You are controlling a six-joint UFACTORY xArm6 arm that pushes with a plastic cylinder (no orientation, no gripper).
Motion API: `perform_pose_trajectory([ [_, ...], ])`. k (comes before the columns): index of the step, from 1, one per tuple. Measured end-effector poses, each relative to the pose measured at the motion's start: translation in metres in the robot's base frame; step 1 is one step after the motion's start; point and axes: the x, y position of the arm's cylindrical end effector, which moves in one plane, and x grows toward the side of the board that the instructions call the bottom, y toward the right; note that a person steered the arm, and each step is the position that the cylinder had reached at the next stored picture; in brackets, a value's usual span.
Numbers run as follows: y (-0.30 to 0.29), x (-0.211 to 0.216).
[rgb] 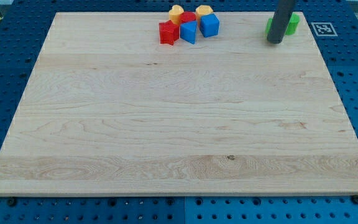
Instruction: Point at yellow hexagon
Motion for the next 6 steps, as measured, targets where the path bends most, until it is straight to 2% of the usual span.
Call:
perform_pose_trajectory([
  [2,0.017,-0.002],
  [3,0.014,0.011],
  [4,0.008,0.030],
  [5,0.007,0.068],
  [6,0.007,0.083],
])
